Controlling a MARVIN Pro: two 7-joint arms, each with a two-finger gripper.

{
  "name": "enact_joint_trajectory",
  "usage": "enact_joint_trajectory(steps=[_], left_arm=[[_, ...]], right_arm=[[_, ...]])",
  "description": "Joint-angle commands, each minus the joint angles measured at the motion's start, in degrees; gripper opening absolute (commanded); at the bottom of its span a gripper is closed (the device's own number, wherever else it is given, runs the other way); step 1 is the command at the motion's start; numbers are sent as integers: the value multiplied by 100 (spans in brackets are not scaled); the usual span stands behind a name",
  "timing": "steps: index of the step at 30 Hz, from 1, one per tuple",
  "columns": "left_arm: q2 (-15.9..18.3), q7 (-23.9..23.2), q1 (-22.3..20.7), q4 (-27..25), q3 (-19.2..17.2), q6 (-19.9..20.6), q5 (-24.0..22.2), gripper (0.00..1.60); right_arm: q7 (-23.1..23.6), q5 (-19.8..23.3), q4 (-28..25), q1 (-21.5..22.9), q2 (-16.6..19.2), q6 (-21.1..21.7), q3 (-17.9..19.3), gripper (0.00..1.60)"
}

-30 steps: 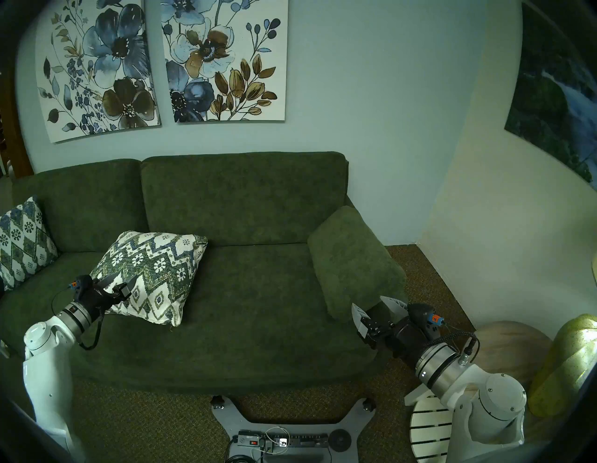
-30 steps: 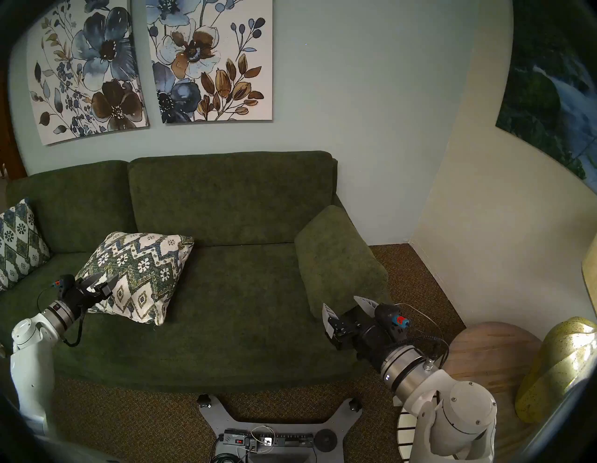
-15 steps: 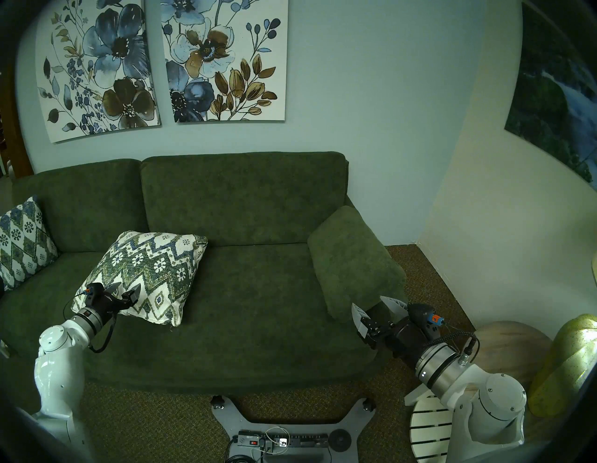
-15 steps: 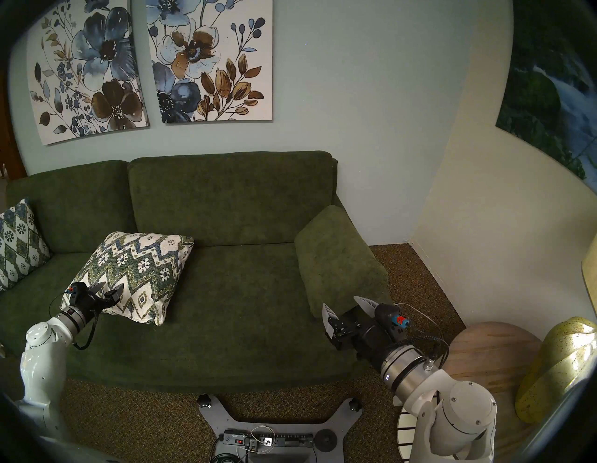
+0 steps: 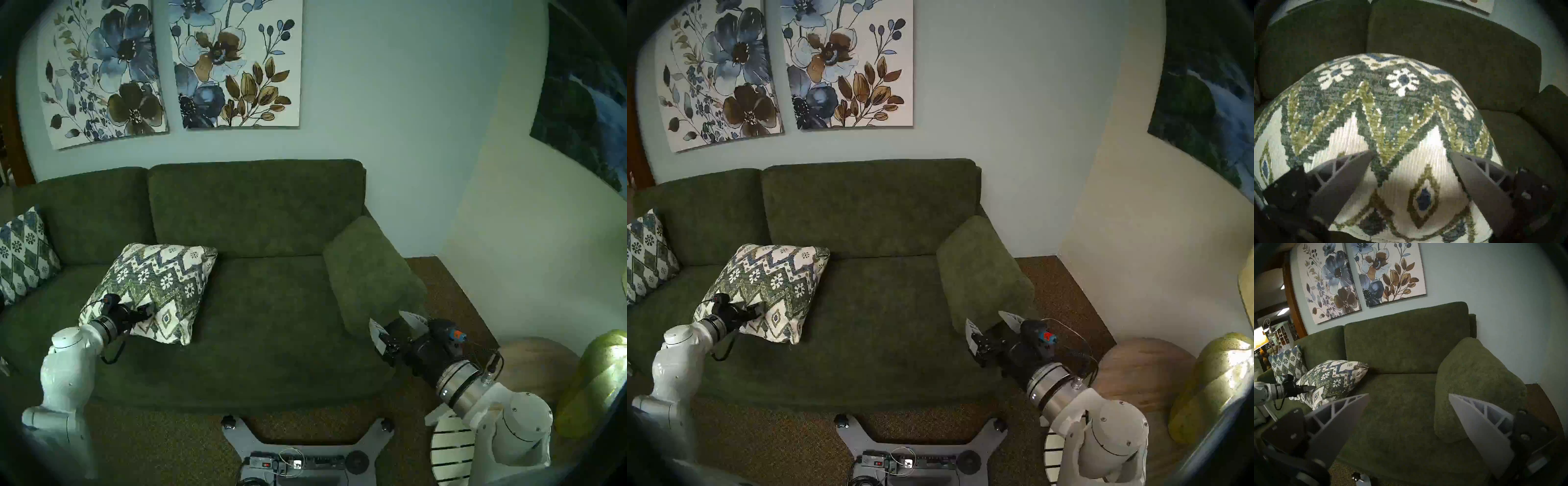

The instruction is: Fix throw pillow on sofa

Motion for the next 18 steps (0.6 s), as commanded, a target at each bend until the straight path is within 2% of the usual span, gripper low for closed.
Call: enact_joint_trajectory(steps=[1,6,7,8,9,18], left_arm=[[-146,189,-231,706,304,19,238,160],[-231,261,-380,1049,425,-8,274,160],[-244,282,-435,1126,452,-31,284,91],[-262,301,-480,1178,478,-42,293,49],[-276,326,-542,1266,501,-71,302,0],[-355,424,-863,1684,667,-365,337,0]], right_arm=[[-4,0,-57,12,2,-8,5,160],[-3,1,-54,14,3,-9,5,160],[-2,2,-53,14,3,-10,5,160],[-2,2,-53,14,3,-10,5,160],[-2,2,-52,14,3,-10,5,160],[0,3,-50,15,3,-11,6,160]])
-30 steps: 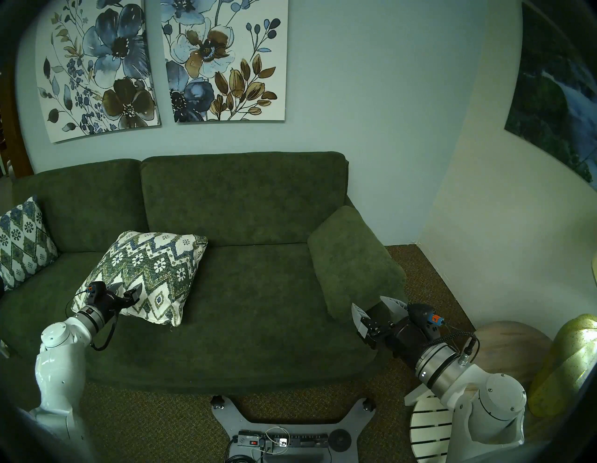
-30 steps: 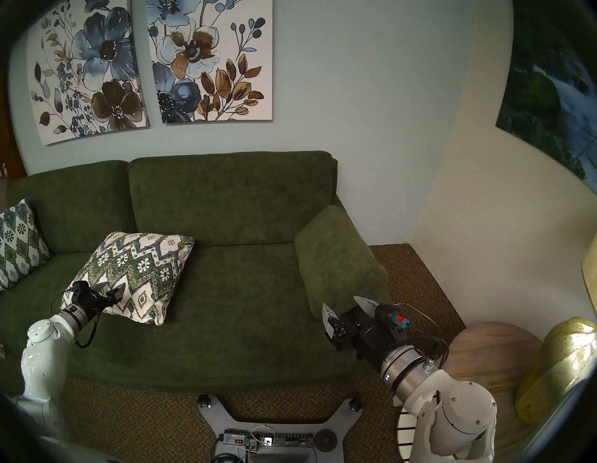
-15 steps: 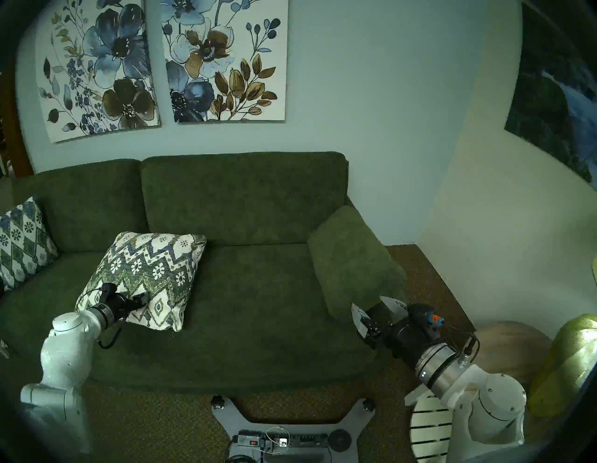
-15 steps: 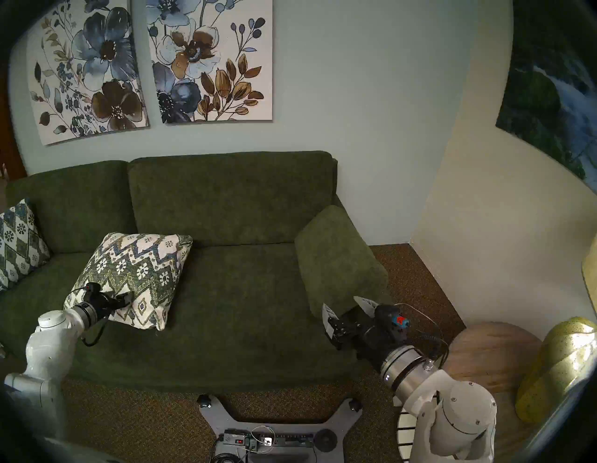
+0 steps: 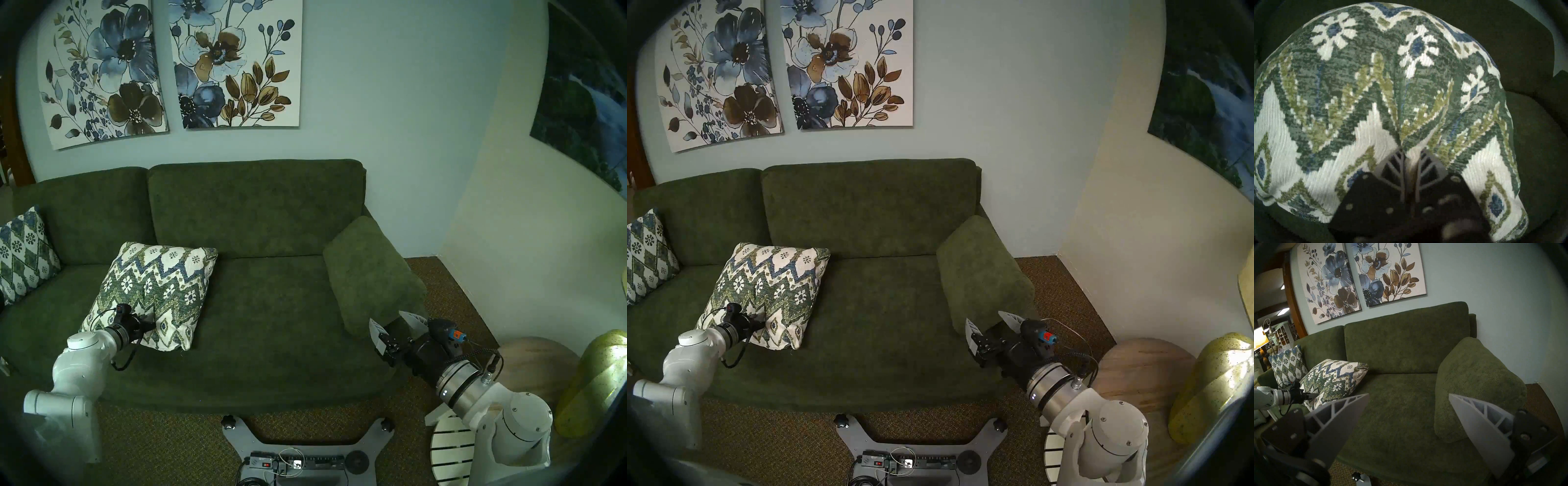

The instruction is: Fix throw pillow on sofa

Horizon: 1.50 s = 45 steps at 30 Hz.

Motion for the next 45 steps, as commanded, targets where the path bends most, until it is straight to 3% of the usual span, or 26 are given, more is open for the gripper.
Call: enact_joint_trajectory(steps=[1,5,12,26,35,45], left_arm=[[-230,-5,-199,580,194,-82,108,0],[-119,-586,-545,694,155,-3,-104,0],[-110,-1222,-779,-303,1,85,-628,0],[-166,-2310,-1304,-1307,-11,348,-1029,0],[-417,-2943,-1321,-1863,23,952,-1232,0],[-785,-3434,-1136,-2500,113,2026,-1402,0]], right_arm=[[-4,0,-59,14,3,-9,6,160],[-6,-3,-69,10,1,-7,5,160],[-2,2,-52,17,3,-10,5,160],[3,8,-21,23,3,-12,4,160],[5,10,-15,29,4,-16,5,160],[7,12,-21,32,5,-18,7,160]])
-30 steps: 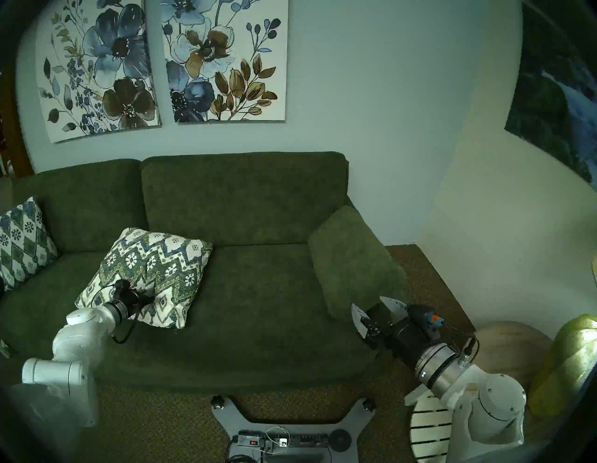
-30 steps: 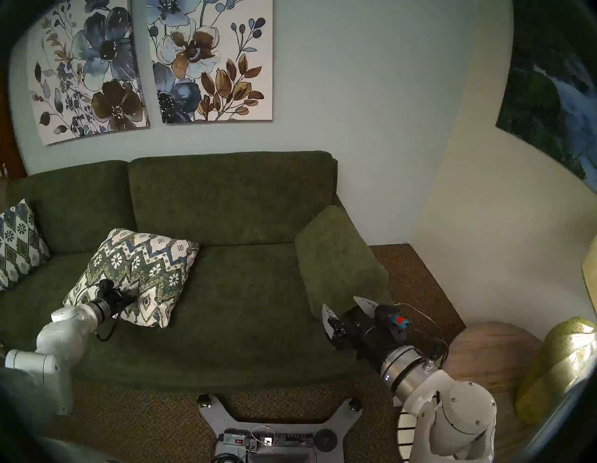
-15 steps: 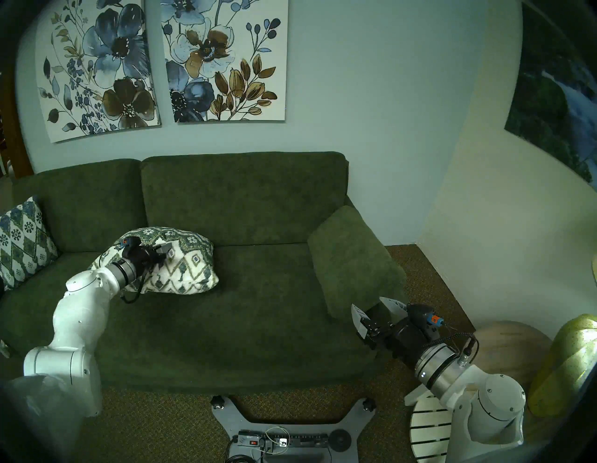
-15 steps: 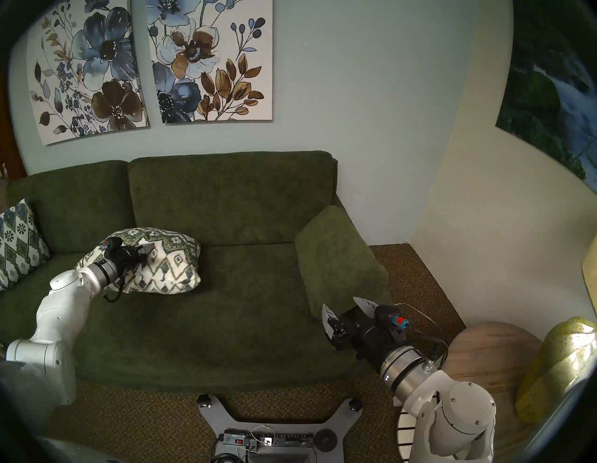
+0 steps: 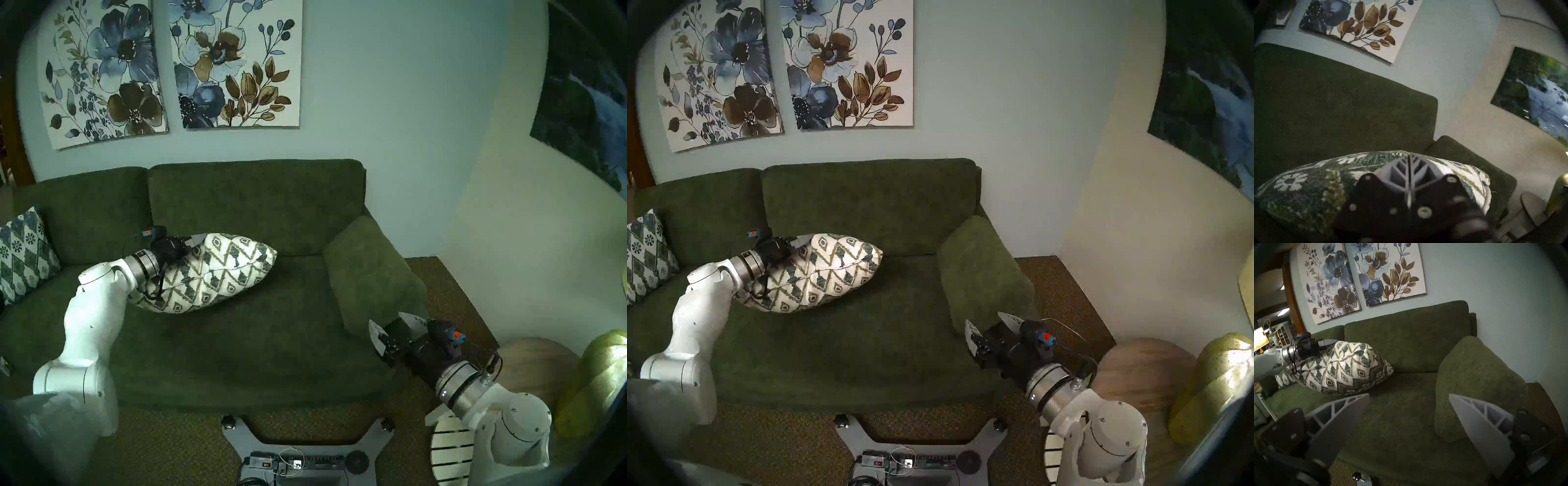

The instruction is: Fix throw pillow on sofa

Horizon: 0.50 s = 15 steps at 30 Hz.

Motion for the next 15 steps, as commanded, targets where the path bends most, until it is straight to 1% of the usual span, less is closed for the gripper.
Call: enact_joint_trajectory(steps=[1,5,7,8,9,10,11,12,15], left_arm=[[-319,-428,-148,-636,47,610,-326,0],[-524,-436,-74,-942,116,1076,-353,0],[-619,-411,-69,-1014,154,1255,-356,0],[-660,-374,-10,-1177,158,1400,-356,0],[-704,-392,-83,-1031,193,1415,-364,0],[-737,-347,-7,-1212,195,1569,-357,0],[-765,-331,3,-1244,207,1657,-357,0],[-791,-289,62,-1382,202,1783,-353,0],[-876,-208,66,-1444,215,2031,-339,0]], right_arm=[[-2,2,-66,20,5,-13,7,160],[-2,2,-70,20,5,-14,8,160],[-2,2,-72,20,5,-14,8,160],[-2,2,-73,19,5,-14,9,160],[-2,2,-74,19,5,-15,9,160],[-2,2,-75,19,5,-15,9,160],[-1,2,-76,19,5,-15,9,160],[-1,2,-77,19,5,-15,10,160],[-1,2,-80,18,5,-15,10,160]])
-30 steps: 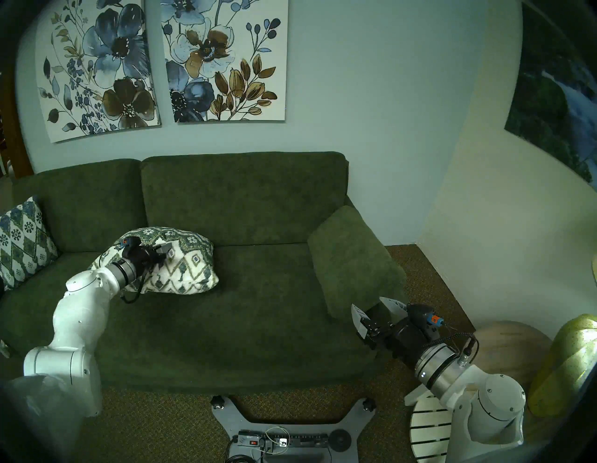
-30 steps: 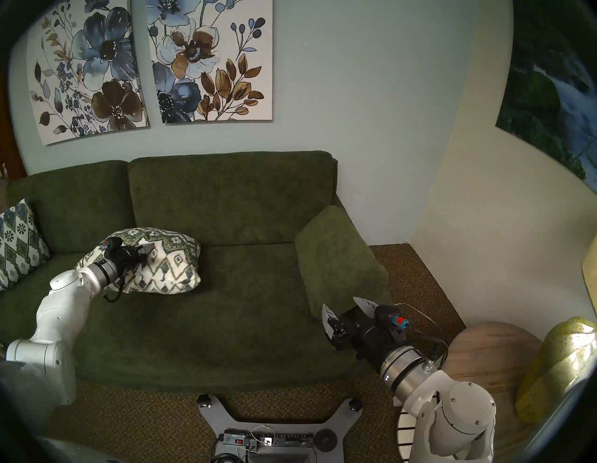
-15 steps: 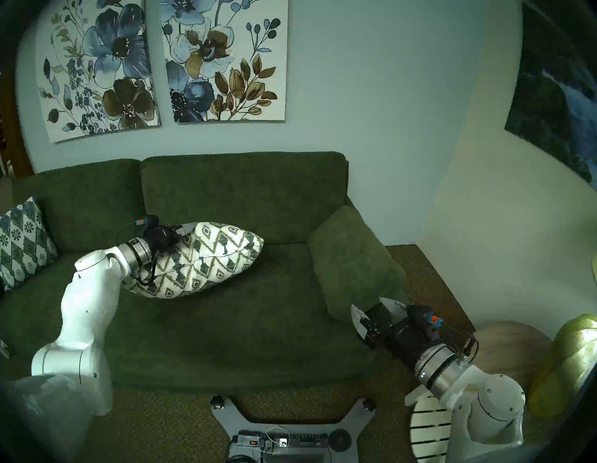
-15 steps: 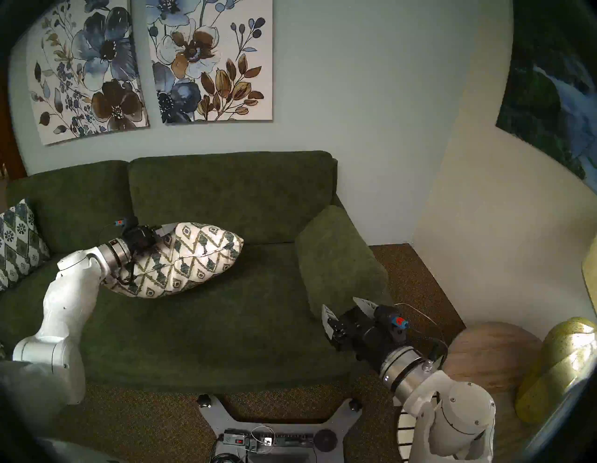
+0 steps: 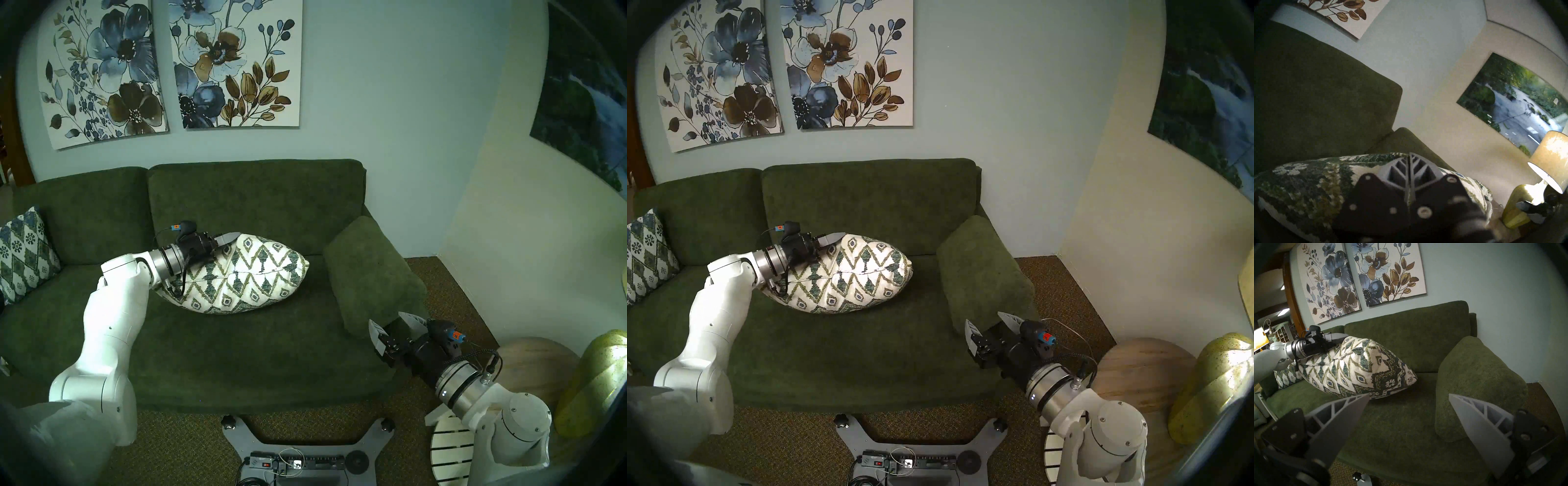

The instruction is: Fix throw pillow on sofa

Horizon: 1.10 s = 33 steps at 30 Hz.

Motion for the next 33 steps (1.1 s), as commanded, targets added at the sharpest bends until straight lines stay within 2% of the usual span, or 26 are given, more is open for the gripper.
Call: enact_joint_trajectory(steps=[1,2,7,11,12,13,15,19,20,21,22,23,24,26,27,28,29,30,31,32,33], left_arm=[[-321,93,-31,-729,-49,561,-215,0],[-354,106,-103,-625,-36,596,-210,0],[-533,430,10,-944,-72,1028,-157,0],[-682,826,366,-1220,-93,1420,-90,0],[-728,985,558,-1421,-117,1570,-67,0],[-743,995,586,-1315,-96,1602,-63,0],[-819,1202,925,-1597,-118,1757,-20,0],[-839,1294,1250,-1668,12,2060,136,0],[-817,1247,1201,-1506,92,2141,197,0],[-813,1256,1369,-1566,121,2177,203,0],[-814,1264,1413,-1538,149,2236,247,42],[-797,1272,1614,-1636,186,2279,264,69],[-784,1266,1544,-1479,251,2332,329,160],[-768,1309,1663,-1417,337,2332,390,160],[-756,1351,1869,-1513,356,2332,385,160],[-739,1372,1747,-1315,433,2332,452,160],[-726,1408,1949,-1422,443,2332,450,160],[-712,1430,1918,-1320,491,2332,488,160],[-695,1469,2173,-1497,484,2332,471,160],[-685,1472,1977,-1242,545,2332,524,160],[-666,1496,2158,-1377,539,2325,514,160]], right_arm=[[-4,-1,-80,14,5,-12,9,160],[-4,-1,-81,13,4,-12,9,160],[-5,-3,-87,11,4,-11,10,160],[-6,-5,-94,7,3,-10,10,160],[-7,-6,-96,6,3,-9,10,160],[-7,-6,-96,6,3,-9,10,160],[-7,-6,-97,6,2,-9,10,160],[-6,-5,-95,7,3,-9,10,160],[-5,-4,-93,8,3,-10,10,160],[-5,-4,-91,9,3,-10,10,160],[-5,-4,-91,9,3,-11,10,160],[-4,-3,-89,9,3,-11,10,160],[-4,-3,-89,10,3,-11,10,160],[-4,-2,-86,11,3,-12,10,160],[-3,-2,-86,11,3,-12,10,160],[-3,-2,-86,11,3,-12,10,160],[-3,-2,-85,11,4,-12,10,160],[-3,-2,-86,11,3,-12,10,160],[-3,-2,-87,10,3,-12,10,160],[-3,-2,-87,10,3,-12,10,160],[-3,-3,-89,9,3,-12,10,160]])
